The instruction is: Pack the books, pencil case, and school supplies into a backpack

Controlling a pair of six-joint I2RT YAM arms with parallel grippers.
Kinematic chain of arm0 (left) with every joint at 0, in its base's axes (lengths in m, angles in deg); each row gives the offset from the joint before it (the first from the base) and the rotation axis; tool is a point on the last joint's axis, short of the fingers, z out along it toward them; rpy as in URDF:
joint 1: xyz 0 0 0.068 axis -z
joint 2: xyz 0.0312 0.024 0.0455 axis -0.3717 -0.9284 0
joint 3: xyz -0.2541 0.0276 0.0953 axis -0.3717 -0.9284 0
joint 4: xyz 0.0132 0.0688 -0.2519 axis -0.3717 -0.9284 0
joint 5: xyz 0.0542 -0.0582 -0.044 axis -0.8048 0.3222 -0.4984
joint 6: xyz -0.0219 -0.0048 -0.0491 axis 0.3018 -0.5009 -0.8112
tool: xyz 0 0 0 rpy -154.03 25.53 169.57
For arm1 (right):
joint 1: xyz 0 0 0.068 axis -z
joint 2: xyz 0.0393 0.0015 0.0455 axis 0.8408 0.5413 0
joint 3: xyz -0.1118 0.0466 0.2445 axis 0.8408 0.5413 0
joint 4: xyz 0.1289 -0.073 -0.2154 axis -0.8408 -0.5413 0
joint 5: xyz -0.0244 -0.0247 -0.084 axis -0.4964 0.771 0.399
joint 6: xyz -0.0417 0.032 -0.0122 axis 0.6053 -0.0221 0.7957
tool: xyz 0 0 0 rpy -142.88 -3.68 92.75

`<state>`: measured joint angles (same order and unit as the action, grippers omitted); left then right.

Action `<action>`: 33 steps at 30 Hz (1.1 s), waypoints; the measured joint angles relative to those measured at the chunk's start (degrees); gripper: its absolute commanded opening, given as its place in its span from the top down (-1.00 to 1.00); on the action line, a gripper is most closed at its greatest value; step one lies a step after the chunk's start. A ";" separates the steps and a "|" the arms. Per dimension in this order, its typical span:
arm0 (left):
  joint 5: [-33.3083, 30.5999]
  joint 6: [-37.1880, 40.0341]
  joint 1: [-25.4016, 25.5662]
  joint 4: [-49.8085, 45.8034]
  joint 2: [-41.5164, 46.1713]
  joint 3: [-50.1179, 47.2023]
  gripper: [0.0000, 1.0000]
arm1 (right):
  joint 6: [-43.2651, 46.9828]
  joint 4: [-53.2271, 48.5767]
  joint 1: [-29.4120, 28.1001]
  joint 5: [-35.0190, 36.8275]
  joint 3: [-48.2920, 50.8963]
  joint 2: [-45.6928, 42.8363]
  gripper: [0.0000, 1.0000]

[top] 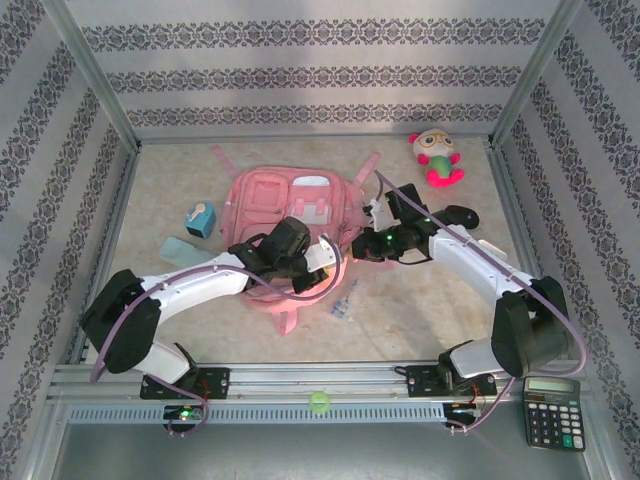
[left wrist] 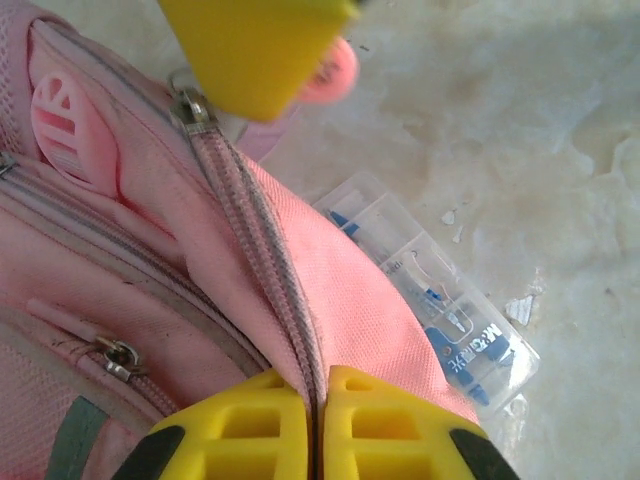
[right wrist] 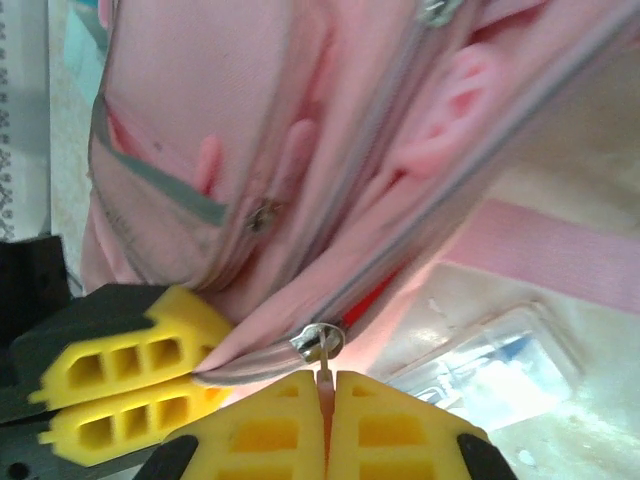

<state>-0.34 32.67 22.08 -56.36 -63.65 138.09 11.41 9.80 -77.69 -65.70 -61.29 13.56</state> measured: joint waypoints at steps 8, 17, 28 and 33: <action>3.21 2.36 -0.02 0.33 4.96 -2.95 0.97 | 1.11 3.76 9.29 -2.47 -0.26 8.83 1.00; -1.42 2.49 -0.02 0.22 3.65 -2.36 0.77 | -0.72 10.49 7.82 -3.54 -2.54 11.02 0.41; -4.79 -1.14 0.35 1.05 -3.93 0.57 0.15 | -4.37 9.53 3.98 7.41 2.10 -4.44 0.23; -2.97 -3.69 0.35 3.98 -4.42 0.22 -0.46 | -7.13 7.43 -0.61 10.93 7.06 -10.82 0.18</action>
<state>-3.31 28.98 22.43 -52.38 -68.06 138.31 4.28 17.23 -78.31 -54.77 -54.23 2.74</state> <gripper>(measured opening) 0.659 0.404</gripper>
